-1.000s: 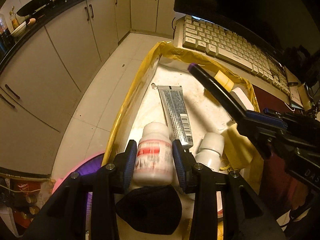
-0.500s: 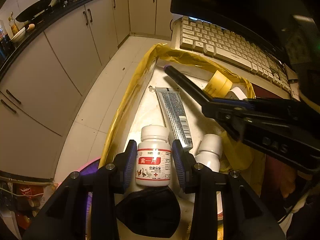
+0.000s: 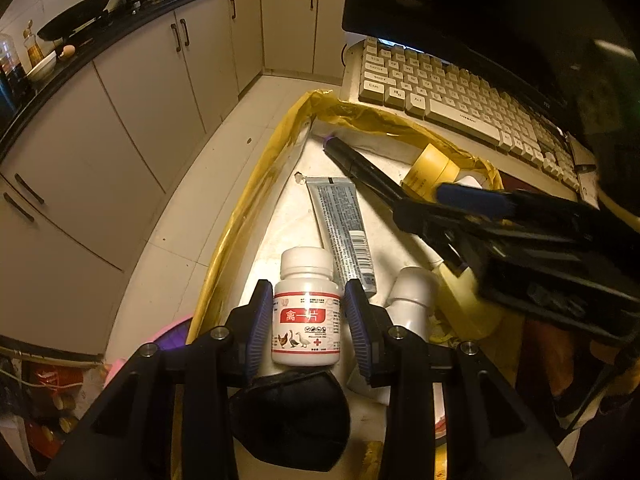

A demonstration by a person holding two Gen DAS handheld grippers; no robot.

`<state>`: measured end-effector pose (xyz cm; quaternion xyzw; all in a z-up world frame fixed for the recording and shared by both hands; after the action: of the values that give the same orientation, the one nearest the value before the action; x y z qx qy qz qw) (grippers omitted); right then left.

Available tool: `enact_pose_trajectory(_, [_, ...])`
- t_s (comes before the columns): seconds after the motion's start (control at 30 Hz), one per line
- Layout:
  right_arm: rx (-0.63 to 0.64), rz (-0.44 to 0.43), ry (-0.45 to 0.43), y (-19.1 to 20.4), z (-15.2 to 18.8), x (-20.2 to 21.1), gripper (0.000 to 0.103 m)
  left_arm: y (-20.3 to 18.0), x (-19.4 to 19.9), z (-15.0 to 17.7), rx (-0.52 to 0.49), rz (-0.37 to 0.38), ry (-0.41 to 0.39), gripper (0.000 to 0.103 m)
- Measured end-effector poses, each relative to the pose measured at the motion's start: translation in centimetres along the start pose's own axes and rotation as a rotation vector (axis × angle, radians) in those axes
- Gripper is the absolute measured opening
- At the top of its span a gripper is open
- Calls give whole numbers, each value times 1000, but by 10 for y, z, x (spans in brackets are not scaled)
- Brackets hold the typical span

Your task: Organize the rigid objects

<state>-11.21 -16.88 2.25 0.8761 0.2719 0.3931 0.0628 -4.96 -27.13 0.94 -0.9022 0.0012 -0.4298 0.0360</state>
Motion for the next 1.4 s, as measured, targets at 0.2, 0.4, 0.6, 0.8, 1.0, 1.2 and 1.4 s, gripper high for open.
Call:
enact_pose_trajectory(0.2, [-38, -35, -92, -4, 5, 52, 62, -3, 19, -2, 47, 26, -44, 69])
enact_pose_trajectory(0.4, [-101, -35, -108, -13, 29, 87, 77, -15, 40, 6, 43, 33, -57, 75])
enact_pose_trajectory(0.6, [-51, -9, -55, -5, 51, 94, 95, -32, 58, 27, 24, 58, -37, 83])
enact_pose_trajectory(0.8, [-22, 25, -62, -7, 70, 110, 102, -39, 79, 43, -23, -52, -68, 83])
enact_pose_trajectory(1.0, [-19, 7, -101, -2, 66, 122, 102, -31, 92, 55, 14, -148, -84, 83])
enact_pose_trajectory(1.2, [14, -12, -92, 11, 72, 120, 102, -22, 95, 59, 39, -218, -85, 83])
enact_pose_trajectory(1.4, [15, -19, -87, 12, 74, 118, 102, -23, 94, 61, 53, -233, -80, 83])
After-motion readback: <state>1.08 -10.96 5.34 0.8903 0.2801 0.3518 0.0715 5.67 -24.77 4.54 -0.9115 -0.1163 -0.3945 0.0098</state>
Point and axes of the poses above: each gripper's, at about its wrist camera, not at the fingertips, and x roughly against the way its jaws point, y to its left, z to its underside, the point moved 5 cm from there along -x, roughly the way its jaws point, and after that the axes turned 11 degrees about -y, right-handed, at the moved point
